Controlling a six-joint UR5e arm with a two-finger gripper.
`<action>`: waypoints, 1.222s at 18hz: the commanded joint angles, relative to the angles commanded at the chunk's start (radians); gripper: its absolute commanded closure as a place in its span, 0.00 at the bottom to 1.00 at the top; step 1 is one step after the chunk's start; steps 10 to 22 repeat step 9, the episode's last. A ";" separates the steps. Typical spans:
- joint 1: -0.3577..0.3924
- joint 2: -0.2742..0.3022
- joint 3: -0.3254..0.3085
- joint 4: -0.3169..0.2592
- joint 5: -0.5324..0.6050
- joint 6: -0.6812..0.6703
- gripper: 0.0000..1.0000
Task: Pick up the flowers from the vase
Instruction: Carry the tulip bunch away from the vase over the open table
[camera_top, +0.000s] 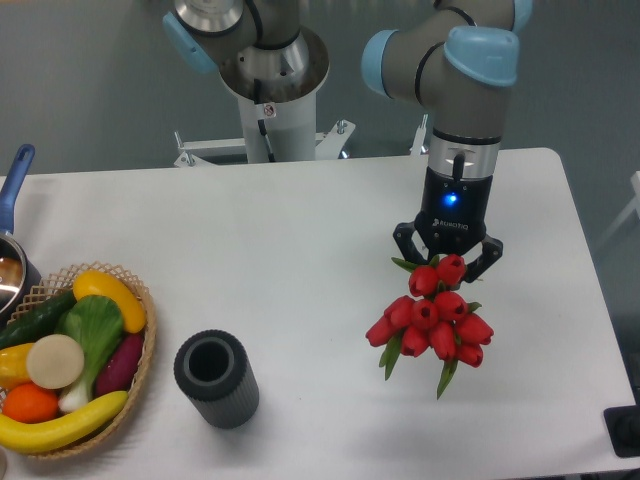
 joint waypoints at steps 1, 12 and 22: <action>-0.011 0.000 0.006 -0.017 0.025 0.012 0.95; -0.081 -0.006 0.015 -0.126 0.196 0.058 0.96; -0.081 -0.006 0.015 -0.126 0.196 0.058 0.96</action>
